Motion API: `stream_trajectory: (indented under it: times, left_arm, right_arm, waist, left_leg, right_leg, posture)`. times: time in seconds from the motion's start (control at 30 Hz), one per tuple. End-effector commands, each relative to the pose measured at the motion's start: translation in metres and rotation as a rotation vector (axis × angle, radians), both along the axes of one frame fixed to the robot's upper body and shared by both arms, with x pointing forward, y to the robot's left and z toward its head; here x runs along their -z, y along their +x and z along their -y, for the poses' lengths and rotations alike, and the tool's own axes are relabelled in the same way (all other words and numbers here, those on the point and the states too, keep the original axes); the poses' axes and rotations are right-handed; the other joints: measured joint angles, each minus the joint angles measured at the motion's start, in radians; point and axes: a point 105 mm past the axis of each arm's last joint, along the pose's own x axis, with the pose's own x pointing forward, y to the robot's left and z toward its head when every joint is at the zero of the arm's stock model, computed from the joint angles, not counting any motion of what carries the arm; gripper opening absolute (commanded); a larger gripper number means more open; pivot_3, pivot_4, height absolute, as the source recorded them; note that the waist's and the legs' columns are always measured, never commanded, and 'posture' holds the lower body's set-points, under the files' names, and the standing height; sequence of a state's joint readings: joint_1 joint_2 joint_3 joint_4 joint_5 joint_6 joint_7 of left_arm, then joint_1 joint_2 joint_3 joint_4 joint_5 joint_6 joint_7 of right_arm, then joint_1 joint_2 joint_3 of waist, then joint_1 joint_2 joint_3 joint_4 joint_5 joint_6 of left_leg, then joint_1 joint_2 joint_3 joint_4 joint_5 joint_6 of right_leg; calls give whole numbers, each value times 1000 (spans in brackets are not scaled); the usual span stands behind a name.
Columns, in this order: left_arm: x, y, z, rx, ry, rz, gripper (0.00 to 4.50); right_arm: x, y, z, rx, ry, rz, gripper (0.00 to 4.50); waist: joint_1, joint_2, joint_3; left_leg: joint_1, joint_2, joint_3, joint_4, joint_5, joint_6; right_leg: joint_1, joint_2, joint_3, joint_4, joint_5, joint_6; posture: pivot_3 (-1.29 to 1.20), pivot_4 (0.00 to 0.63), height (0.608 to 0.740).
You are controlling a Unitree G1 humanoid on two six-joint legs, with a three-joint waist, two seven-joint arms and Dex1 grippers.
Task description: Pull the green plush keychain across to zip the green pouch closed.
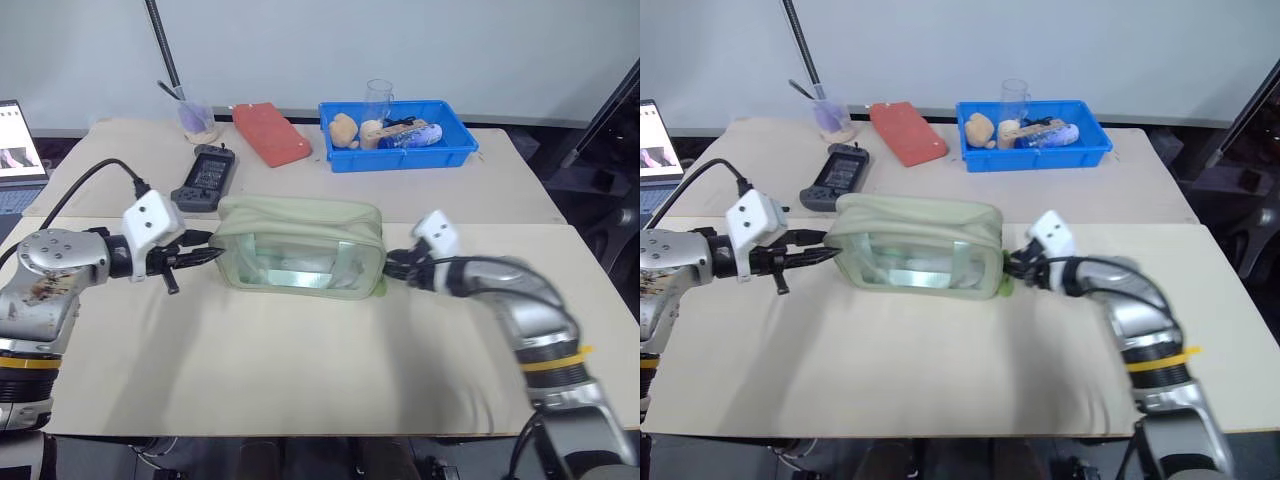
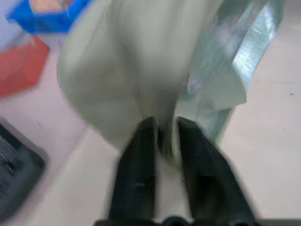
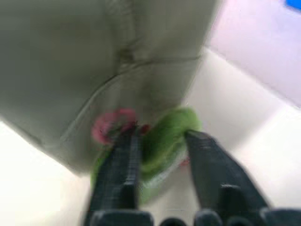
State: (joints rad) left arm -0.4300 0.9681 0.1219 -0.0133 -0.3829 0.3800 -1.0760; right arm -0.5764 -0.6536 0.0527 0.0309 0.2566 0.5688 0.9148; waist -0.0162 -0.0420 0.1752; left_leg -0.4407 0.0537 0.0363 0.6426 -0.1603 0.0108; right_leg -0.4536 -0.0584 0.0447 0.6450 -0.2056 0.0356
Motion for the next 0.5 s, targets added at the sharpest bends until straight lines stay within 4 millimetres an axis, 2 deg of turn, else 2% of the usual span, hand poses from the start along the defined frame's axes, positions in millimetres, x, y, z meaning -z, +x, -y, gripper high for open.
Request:
stream_trajectory:
  times: [0.03,0.1,0.17,0.27,0.33,0.43,0.5]
  left_arm:
    - [-35,-4,-22,-69,-116,45,2868]
    - [-46,-7,-35,-105,-179,29,3740]
    - [-49,-12,-41,-117,-197,8,4500]
    - [-59,-18,-59,-189,-188,26,4500]
    - [-63,-21,-68,-228,-169,28,4500]
    - [-59,-25,-74,-251,-128,20,4500]
    - [-54,-22,-78,-272,-99,38,4500]
  right_arm:
    - [-51,-15,23,-102,-48,104,3105]
    - [-66,-24,39,-124,-93,95,3774]
    - [-79,-29,45,-134,-103,94,4473]
    - [-109,-46,46,-161,-45,80,4473]
    - [-121,-54,48,-141,-36,91,4473]
    - [-129,-57,50,-107,-27,106,4473]
    - [-126,-54,52,-76,-22,114,4473]
  waist:
    - [1,0,0]
    - [1,0,0]
    - [1,0,0]
    - [-4,0,0]
    - [-3,0,0]
    - [-1,0,0]
    - [0,0,0]
  left_leg:
    - [0,0,0,0,0,0]
    - [0,0,0,0,0,0]
    - [0,0,0,0,0,0]
    - [0,0,0,-1,0,0]
    - [0,1,0,-1,0,0]
    - [0,1,0,-1,0,0]
    - [0,1,1,-1,0,0]
  right_leg:
    - [0,0,0,0,0,0]
    - [0,0,0,0,-1,0]
    - [0,0,-1,-1,-1,1]
    - [-1,0,0,-1,-3,-2]
    - [-1,0,-1,-1,-5,-5]
    - [-1,-1,-1,0,-5,-5]
    - [-1,-2,-1,-1,-5,-6]
  posture:
    - [0,150,740]
    - [0,150,740]
    - [0,150,740]
    - [0,150,740]
    - [0,150,740]
    - [0,150,740]
    - [0,150,740]
